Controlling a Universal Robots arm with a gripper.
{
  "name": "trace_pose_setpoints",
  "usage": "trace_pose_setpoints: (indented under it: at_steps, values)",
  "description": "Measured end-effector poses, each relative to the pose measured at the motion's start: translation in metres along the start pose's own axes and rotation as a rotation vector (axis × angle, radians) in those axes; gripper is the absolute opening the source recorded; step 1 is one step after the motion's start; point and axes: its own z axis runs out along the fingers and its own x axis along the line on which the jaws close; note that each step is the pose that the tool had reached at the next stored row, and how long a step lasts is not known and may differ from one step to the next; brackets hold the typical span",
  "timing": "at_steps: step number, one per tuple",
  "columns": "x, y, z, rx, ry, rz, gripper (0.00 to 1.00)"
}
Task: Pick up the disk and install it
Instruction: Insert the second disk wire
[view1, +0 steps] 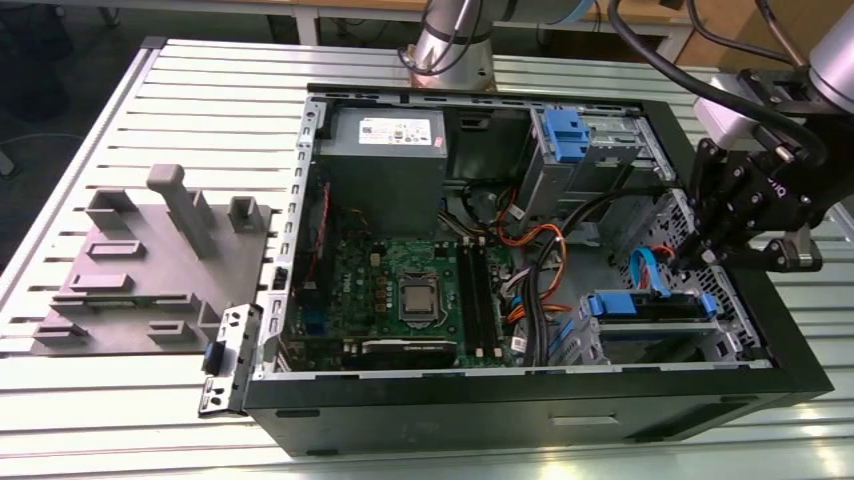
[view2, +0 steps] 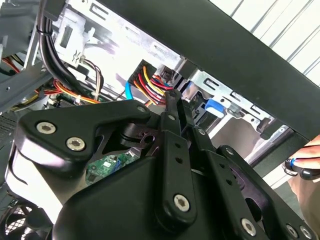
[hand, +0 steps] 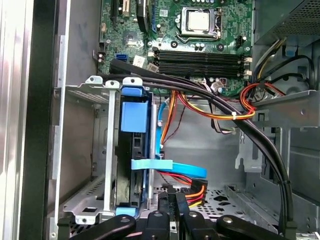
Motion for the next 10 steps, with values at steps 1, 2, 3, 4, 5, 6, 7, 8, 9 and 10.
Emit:
trace_pose_setpoints:
  at_steps: [1,2,3,4,5,6,7,8,9,10]
  values:
    - [0.0008,0.0002,0.0,0.0,0.0007,0.0,0.18]
    - [0.0016,0.0003,0.0001,0.0001,0.002,0.0,0.18]
    - [0.0022,0.0004,0.0,0.0001,0.0041,0.0,0.18]
    - [0.0028,0.0006,0.0,0.0002,0.0061,0.0,0.18]
    - [0.0034,0.0007,0.0,0.0001,0.0079,0.0,0.18]
    - [0.0036,0.0008,0.0,0.0001,0.0082,0.0,0.18]
    - [0.0036,0.0008,0.0,0.0001,0.0083,0.0,0.18]
    - [0.0036,0.0008,0.0,0.0001,0.0083,0.0,0.18]
    - [0.0036,0.0009,0.0,0.0001,0.0083,0.0,0.18]
    - [0.0036,0.0009,0.0,0.0001,0.0084,0.0,0.18]
